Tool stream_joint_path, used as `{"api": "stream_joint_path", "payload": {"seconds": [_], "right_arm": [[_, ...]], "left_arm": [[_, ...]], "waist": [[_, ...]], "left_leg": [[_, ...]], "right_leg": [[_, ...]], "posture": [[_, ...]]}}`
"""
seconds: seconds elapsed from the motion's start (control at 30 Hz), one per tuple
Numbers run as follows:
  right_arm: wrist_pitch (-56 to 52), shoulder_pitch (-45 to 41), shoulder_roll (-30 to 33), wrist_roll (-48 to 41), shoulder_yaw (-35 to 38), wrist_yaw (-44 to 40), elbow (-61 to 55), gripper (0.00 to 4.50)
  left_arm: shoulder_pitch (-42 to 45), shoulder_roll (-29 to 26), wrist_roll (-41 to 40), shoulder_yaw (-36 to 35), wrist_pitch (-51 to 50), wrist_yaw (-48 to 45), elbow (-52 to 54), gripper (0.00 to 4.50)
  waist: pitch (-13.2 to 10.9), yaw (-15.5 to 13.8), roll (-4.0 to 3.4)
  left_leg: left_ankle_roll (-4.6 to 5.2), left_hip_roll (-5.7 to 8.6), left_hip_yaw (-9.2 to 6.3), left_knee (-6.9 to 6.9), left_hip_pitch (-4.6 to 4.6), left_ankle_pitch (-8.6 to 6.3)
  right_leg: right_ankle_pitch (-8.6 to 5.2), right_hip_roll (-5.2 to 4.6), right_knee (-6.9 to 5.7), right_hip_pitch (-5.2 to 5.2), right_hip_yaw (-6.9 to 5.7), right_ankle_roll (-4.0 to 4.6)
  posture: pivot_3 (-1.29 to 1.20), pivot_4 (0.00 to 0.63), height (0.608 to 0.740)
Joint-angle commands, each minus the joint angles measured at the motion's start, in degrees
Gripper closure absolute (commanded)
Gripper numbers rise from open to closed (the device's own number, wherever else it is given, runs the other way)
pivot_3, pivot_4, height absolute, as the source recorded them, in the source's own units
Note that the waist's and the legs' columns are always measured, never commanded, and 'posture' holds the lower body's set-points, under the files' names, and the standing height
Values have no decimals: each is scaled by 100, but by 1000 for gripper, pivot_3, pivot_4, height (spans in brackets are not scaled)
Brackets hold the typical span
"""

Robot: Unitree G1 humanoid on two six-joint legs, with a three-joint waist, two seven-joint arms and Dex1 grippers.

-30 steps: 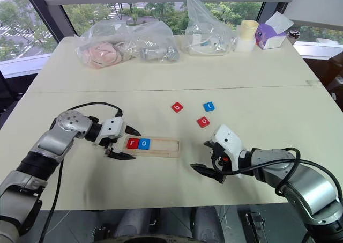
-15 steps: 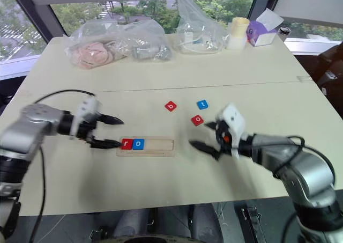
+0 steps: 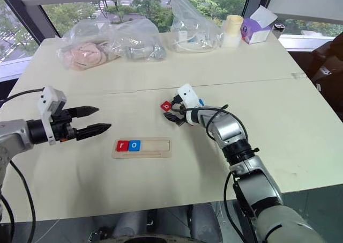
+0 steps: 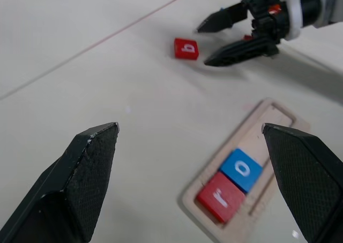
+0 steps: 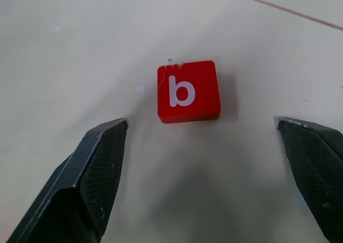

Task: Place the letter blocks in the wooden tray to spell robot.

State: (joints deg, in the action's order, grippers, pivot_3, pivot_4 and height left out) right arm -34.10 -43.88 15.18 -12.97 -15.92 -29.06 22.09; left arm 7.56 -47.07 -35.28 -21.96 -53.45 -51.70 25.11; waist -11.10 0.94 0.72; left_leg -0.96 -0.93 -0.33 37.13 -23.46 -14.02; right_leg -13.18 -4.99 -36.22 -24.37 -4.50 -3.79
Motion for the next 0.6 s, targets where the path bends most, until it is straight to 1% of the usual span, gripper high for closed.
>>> {"api": "stream_joint_path", "payload": {"seconds": [0.03,0.1,0.13,0.17,0.23,0.27,0.3,0.33,0.43,0.5,0.53,0.6], "right_arm": [[293,-193,-300,181,81,-64,501,0],[349,-210,-403,255,144,-82,671,0],[445,-176,-439,322,139,-80,700,521],[510,-142,-484,388,128,-56,709,835],[607,-83,-546,510,114,-25,646,1874],[612,-67,-568,537,136,-20,619,2319],[602,-51,-577,563,160,-23,588,3011],[605,-40,-577,607,179,-5,566,3339],[736,43,-509,606,488,181,337,3344],[644,226,-280,494,765,170,-176,3344],[482,380,-101,477,904,199,-635,3344],[-530,844,290,258,1322,326,-2163,3344]], "left_arm": [[-127,13,-126,-184,55,246,280,35],[-191,2,-155,-150,88,320,319,35],[-226,-4,-154,-133,105,348,324,0],[-271,-14,-131,-110,145,366,305,0],[-328,-48,-27,-18,268,393,224,0],[-325,-45,-18,16,297,406,198,0],[-292,-29,-24,63,315,425,182,0],[-255,-14,-33,116,330,441,167,0],[-156,1,-1,383,431,457,148,0],[-135,-7,54,575,523,464,171,0],[-136,-16,106,690,597,467,209,0],[-142,9,164,913,740,475,364,0]], "waist": [[1,2,1],[1,3,1],[1,2,1],[1,2,1],[1,2,0],[2,8,0],[2,13,0],[2,16,-1],[2,6,-1],[0,-24,-2],[0,-46,-4],[-5,-118,-11]], "left_leg": [[-2,-3,-1,1,3,1],[-7,-8,-3,2,7,4],[-9,-13,-4,3,9,5],[-10,-16,-3,3,10,6],[-10,-22,-2,4,10,6],[-10,-25,-2,3,10,6],[-10,-28,-1,2,10,6],[-10,-29,0,1,10,6],[-10,-38,1,0,10,6],[-10,-39,3,0,9,6],[-10,-39,3,0,7,6],[-10,-36,3,1,-2,6]], "right_leg": [[3,5,0,0,0,5],[7,15,-1,1,1,16],[9,21,-1,2,4,25],[9,24,-1,2,5,29],[11,30,-2,2,7,30],[11,32,-1,1,7,30],[12,35,-1,0,7,29],[12,36,-1,-1,7,28],[14,44,-2,-3,7,29],[15,44,-2,-4,8,32],[15,43,-2,-5,7,32],[14,35,3,-8,7,32]], "posture": [[0,150,740],[0,150,740],[0,150,740],[0,150,740],[0,150,740],[0,150,740],[0,150,740],[0,150,740],[0,150,740],[0,150,740],[0,150,740],[0,150,740]]}}
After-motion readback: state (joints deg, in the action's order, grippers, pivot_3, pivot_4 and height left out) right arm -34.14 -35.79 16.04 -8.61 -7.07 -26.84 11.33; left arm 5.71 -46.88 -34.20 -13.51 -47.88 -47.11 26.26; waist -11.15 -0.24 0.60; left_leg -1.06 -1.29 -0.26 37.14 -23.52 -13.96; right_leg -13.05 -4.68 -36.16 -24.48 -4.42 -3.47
